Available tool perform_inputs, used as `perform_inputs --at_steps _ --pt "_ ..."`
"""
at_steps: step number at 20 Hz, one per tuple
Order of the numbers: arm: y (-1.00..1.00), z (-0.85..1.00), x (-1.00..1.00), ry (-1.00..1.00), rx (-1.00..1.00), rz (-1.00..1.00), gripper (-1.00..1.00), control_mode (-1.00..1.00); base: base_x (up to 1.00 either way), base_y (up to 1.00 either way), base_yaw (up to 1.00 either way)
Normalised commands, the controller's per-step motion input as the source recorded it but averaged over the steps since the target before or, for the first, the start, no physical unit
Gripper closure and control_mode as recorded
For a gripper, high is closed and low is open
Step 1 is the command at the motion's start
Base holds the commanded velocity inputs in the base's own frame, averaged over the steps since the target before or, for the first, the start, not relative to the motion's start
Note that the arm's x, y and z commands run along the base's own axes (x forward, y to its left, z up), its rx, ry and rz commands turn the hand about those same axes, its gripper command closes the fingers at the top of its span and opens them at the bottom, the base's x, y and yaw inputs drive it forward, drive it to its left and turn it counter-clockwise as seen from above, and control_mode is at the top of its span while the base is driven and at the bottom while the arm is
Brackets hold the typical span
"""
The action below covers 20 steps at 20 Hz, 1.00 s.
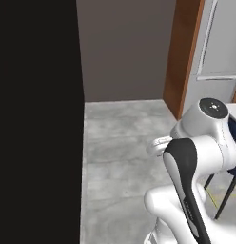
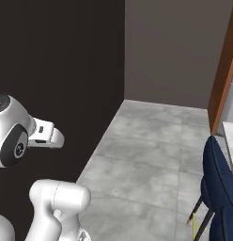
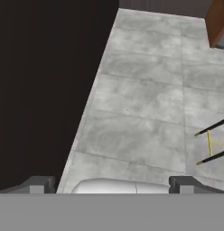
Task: Four empty soda cans are scattered around the kitchen. Gather all the cans and cluster them next to the stove for recycling.
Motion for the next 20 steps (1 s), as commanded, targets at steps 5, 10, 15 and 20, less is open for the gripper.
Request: perform_inputs --at_steps 5,10,15,20 --pt "0.0 0.0 0.0 0.0 0.0 0.0 -1.0 1.0 0.98 0.04 -0.13" --pt "0.0 0.0 0.0 0.0 0.0 0.0 -1.0 1.0 1.0 0.15 -0.14" --pt "0.0 0.0 0.0 0.0 0.0 0.0 -1.0 1.0 0.94 0.17 -0.18" --pt "0.0 0.0 0.0 0.0 0.0 0.0 -1.0 1.0 0.68 0.06 -0.21"
